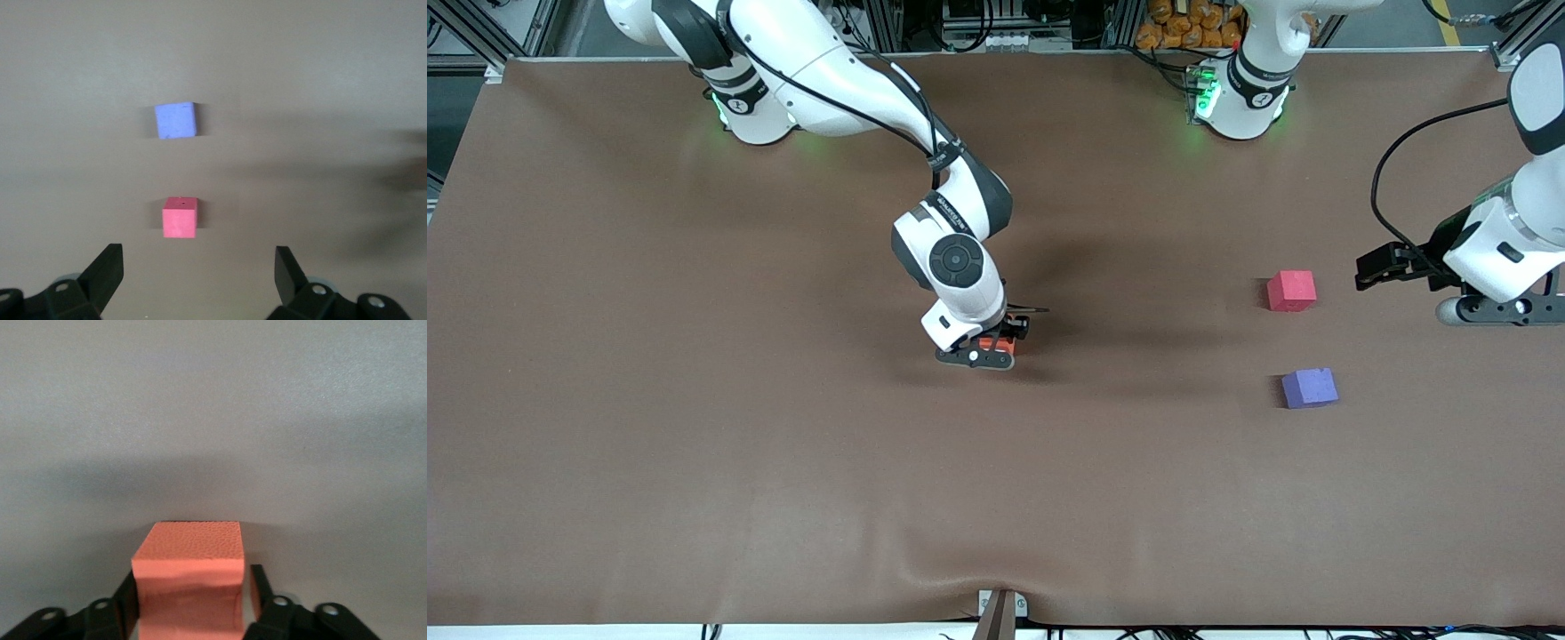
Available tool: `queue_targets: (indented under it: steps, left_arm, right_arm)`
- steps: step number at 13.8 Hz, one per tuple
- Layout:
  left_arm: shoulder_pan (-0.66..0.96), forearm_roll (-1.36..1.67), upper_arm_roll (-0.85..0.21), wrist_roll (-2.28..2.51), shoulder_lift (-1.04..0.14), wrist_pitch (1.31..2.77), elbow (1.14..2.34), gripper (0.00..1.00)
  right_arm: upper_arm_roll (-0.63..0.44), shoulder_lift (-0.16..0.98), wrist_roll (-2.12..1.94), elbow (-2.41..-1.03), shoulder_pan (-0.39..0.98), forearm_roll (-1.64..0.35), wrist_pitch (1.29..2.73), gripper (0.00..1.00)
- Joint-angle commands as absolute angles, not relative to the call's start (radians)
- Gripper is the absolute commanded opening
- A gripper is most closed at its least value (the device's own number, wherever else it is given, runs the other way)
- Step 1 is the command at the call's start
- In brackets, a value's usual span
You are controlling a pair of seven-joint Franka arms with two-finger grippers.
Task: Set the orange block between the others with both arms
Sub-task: 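Carry the orange cube with the right gripper toward the table middle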
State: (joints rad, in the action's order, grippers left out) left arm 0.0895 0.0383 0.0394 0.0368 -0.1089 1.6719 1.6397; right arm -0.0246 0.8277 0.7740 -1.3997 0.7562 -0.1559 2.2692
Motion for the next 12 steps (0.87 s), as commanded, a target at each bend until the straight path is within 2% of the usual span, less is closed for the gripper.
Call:
queue_targets:
  steps: [1,6,12]
  left_arm:
    - [0.110,0.063,0.040,0.038,-0.147,1.675,1.626,1.00]
    - [0.130,0.084,0.040,0.074,-0.186,1.684,1.572,1.00]
    - [0.150,0.090,0.038,0.096,-0.210,1.686,1.569,1.00]
  right_arm:
    - [-0.032,0.850,0.793,-1.362,0.769,-0.140,2.264,1.00]
    - [-0.034,0.792,0.796,-1.353,0.750,-0.149,2.247,1.00]
    - [-0.034,0.663,0.613,-1.365,0.611,-0.146,2.064,1.00]
